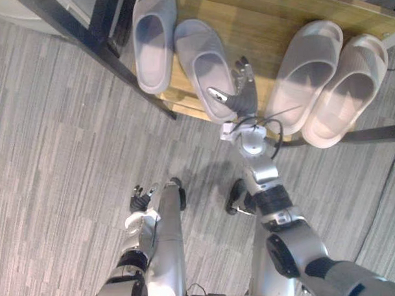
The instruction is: Organize the slippers on the shoe rack
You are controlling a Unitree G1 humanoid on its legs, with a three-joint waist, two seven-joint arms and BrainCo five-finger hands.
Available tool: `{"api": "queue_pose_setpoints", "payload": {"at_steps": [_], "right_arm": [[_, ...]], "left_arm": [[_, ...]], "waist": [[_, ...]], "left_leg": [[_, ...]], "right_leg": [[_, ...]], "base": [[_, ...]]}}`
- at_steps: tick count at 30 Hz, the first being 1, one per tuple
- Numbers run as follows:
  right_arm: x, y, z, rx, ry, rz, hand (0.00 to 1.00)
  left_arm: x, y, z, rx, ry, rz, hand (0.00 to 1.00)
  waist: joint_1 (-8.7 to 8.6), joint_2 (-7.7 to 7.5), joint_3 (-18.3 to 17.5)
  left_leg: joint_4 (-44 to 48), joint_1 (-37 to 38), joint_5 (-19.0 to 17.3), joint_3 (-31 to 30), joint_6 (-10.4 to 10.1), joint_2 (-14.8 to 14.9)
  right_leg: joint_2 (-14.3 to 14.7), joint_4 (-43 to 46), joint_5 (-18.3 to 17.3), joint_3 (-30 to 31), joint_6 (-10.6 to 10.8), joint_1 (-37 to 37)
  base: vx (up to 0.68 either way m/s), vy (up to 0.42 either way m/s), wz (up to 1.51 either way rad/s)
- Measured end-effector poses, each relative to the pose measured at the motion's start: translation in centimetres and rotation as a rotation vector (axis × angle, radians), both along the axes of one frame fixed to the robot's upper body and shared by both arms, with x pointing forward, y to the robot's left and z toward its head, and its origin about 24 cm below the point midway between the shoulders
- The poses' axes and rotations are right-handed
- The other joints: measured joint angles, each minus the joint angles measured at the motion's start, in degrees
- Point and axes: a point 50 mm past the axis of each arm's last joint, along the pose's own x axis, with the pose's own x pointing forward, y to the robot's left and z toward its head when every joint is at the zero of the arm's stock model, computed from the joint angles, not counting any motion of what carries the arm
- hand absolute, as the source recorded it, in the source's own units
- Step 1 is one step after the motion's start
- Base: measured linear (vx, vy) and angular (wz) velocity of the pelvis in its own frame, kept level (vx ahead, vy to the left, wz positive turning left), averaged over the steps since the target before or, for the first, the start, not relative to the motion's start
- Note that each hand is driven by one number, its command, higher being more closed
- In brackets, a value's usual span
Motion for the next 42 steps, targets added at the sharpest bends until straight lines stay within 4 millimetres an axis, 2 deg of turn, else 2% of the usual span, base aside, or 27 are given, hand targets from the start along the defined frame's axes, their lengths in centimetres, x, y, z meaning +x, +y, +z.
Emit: {"api": "queue_pose_setpoints", "payload": {"at_steps": [8, 12, 17, 23, 26, 29, 30, 34, 36, 42], "right_arm": [[1.5, -0.2, 1.6, 0.175, 0.031, 0.008, 0.0], [2.1, -1.1, 2.5, 0.286, 0.036, 0.0, 0.0], [2.8, -1.8, 3.1, 0.36, 0.049, -0.011, 0.0], [2.9, -2.2, 3.2, 0.365, 0.044, -0.02, 0.0], [2.8, -1.9, 3.3, 0.321, 0.037, -0.031, 0.0], [2.6, -1.3, 3.7, 0.173, 0.007, -0.056, 0.0], [2.2, -1.0, 3.8, 0.093, -0.02, -0.065, 0.0], [0.8, -0.4, 3.6, -0.036, -0.089, -0.078, 0.0], [0.3, -0.4, 3.1, -0.067, -0.1, -0.086, 0.0], [-1.2, -1.6, -0.4, -0.157, -0.055, -0.143, 0.0]], "left_arm": [[0.0, -0.2, 0.0, -0.007, -0.004, -0.006, 0.0], [0.1, -0.5, 0.0, -0.015, -0.012, -0.018, 0.0], [0.1, -0.9, -0.1, -0.025, -0.013, -0.021, 0.0], [0.0, -1.2, -0.1, -0.034, -0.013, -0.024, 0.0], [0.0, -1.3, -0.1, -0.036, -0.013, -0.024, 0.0], [0.0, -1.3, -0.1, -0.037, -0.012, -0.023, 0.0], [0.0, -1.3, -0.1, -0.038, -0.011, -0.023, 0.0], [0.0, -1.3, -0.2, -0.038, -0.008, -0.022, 0.0], [0.0, -1.2, -0.2, -0.038, -0.007, -0.021, 0.0], [-0.1, -0.9, -0.3, -0.043, -0.003, -0.004, 0.0]], "waist": [[0.32, 0.05, 0.0], [0.96, 0.14, 0.0], [1.8, 0.45, 0.0], [2.7, 0.51, 0.0], [2.81, 0.64, -0.1], [2.78, 0.64, -0.1], [2.77, 0.64, -0.1], [2.62, 0.64, -0.1], [2.51, 0.64, -0.1], [1.62, 0.63, -0.1]], "left_leg": [[0.0, -0.1, 0.6, -0.5, -0.2, -0.6], [0.0, -0.7, 1.0, -1.2, -0.3, -0.9], [-0.1, -1.0, 1.4, -1.5, -0.2, -1.6], [-0.1, -1.2, 1.5, -1.6, -0.2, -1.8], [0.0, -1.1, 1.6, -1.5, -0.2, -1.8], [0.0, -1.1, 1.6, -1.5, -0.3, -1.8], [0.1, -1.0, 1.6, -1.5, -0.3, -1.8], [0.1, -0.8, 1.6, -1.2, -0.3, -1.8], [0.1, -0.6, 1.6, -1.1, -0.3, -1.8], [0.0, 0.1, 1.6, -0.8, -0.3, -1.8]], "right_leg": [[-0.4, 0.4, -0.2, -0.3, 0.4, 0.0], [-0.7, 0.7, -0.3, -0.9, 0.4, 0.0], [-1.4, 1.1, -0.4, -1.0, 0.3, -0.4], [-1.6, 1.3, -0.4, -1.0, 0.3, -0.5], [-1.6, 1.4, -0.4, -0.9, 0.2, -0.5], [-1.6, 1.6, -0.3, -0.9, 0.0, -0.5], [-1.6, 1.6, -0.3, -0.8, 0.1, -0.5], [-1.6, 1.7, -0.4, -0.6, 0.1, -0.5], [-1.6, 1.7, -0.4, -0.5, 0.1, -0.5], [-1.6, 1.7, -0.4, -0.3, 0.1, 0.1]], "base": [[-0.02, -0.004, 0.04], [-0.03, -0.004, 0.08], [-0.02, 0.002, 0.07], [-0.01, 0.003, 0.02], [0.0, 0.0, 0.0], [0.0, 0.0, 0.0], [0.0, 0.0, 0.0], [0.0, 0.0, 0.0], [0.0, 0.0, 0.0], [0.0, 0.0, 0.0]]}}
